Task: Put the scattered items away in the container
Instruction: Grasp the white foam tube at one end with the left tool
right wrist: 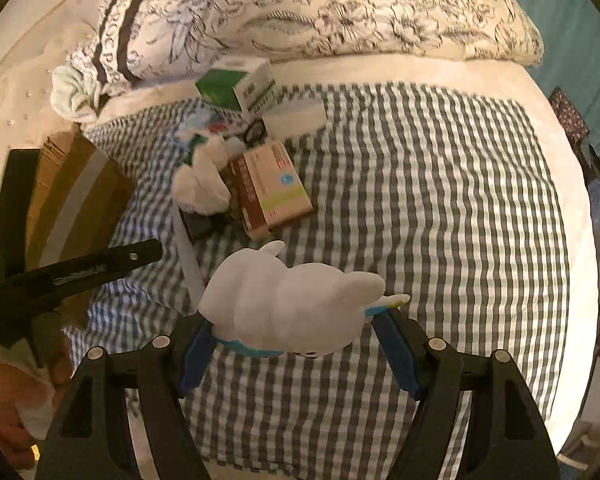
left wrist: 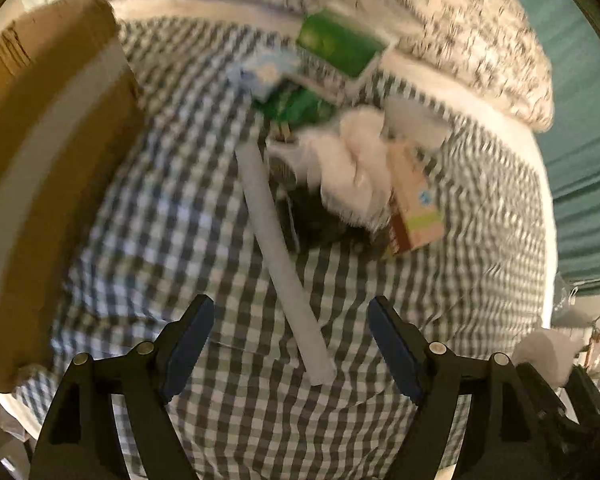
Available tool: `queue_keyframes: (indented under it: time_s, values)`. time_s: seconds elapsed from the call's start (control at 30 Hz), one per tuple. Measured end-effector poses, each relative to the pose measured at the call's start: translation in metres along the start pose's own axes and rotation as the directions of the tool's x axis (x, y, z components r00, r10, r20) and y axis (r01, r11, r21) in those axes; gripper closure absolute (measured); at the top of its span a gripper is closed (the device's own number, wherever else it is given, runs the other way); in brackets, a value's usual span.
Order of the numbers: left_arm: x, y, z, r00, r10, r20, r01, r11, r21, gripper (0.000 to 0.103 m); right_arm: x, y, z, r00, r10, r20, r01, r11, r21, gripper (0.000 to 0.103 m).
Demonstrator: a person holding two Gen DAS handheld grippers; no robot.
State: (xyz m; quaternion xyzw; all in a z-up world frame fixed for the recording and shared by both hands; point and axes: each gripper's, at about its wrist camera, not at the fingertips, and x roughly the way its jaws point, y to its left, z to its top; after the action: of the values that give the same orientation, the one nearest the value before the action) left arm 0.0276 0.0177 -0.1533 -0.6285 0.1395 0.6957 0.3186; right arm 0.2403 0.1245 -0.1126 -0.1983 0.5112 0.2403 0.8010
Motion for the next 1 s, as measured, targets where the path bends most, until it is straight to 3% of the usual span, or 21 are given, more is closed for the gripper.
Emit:
queue_keyframes:
  time_s: [0.27, 0.43, 0.5, 0.53, 0.6, 0.67, 0.7, 1.0]
  values:
    - [0.050, -0.007, -0.006, 0.998, 0.063, -0.007, -0.063, 0.998, -0.014, 0.021, 0.024, -0.024, -0.013, 0.998, -0.009, -0.058, 0.009, 1.000, -0.003, 0.030]
    - [0.062, 0.003, -0.006, 0.998, 0.057, -0.001, -0.056, 0.994, -0.090, 0.021, 0.034, -0.035, -0.014, 0.997, 0.001, -0.079, -0.002, 1.000, -0.006, 0.030]
    - [0.065, 0.002, -0.006, 0.997, 0.072, -0.018, -0.074, 0.994, -0.080, 0.022, 0.036, -0.038, -0.014, 0.997, 0.006, -0.080, -0.007, 1.000, -0.003, 0.030]
    - [0.065, -0.001, -0.005, 0.996, 0.088, -0.027, -0.089, 0.994, -0.061, 0.025, 0.036, -0.040, -0.014, 0.997, 0.009, -0.081, -0.009, 1.000, -0.003, 0.030]
    - [0.062, -0.003, -0.005, 0.990, 0.139, -0.020, -0.139, 0.990, -0.032, 0.060, 0.036, -0.042, -0.012, 0.997, 0.013, -0.080, -0.013, 1.000, -0.004, 0.030]
    - [0.056, 0.002, -0.006, 0.992, 0.127, -0.011, -0.127, 0.990, -0.055, 0.081, 0.035, -0.044, -0.010, 0.997, 0.016, -0.076, -0.017, 1.000, -0.009, 0.030]
    - [0.054, 0.005, -0.006, 0.992, 0.125, -0.014, -0.126, 0.990, -0.067, 0.087, 0.034, -0.044, -0.009, 0.997, 0.017, -0.071, -0.018, 1.000, -0.011, 0.030]
    - [0.020, -0.001, -0.018, 0.989, 0.132, 0.068, -0.131, 0.991, -0.029, 0.096, 0.027, -0.049, -0.005, 0.999, 0.019, -0.048, -0.020, 1.000, -0.024, 0.030]
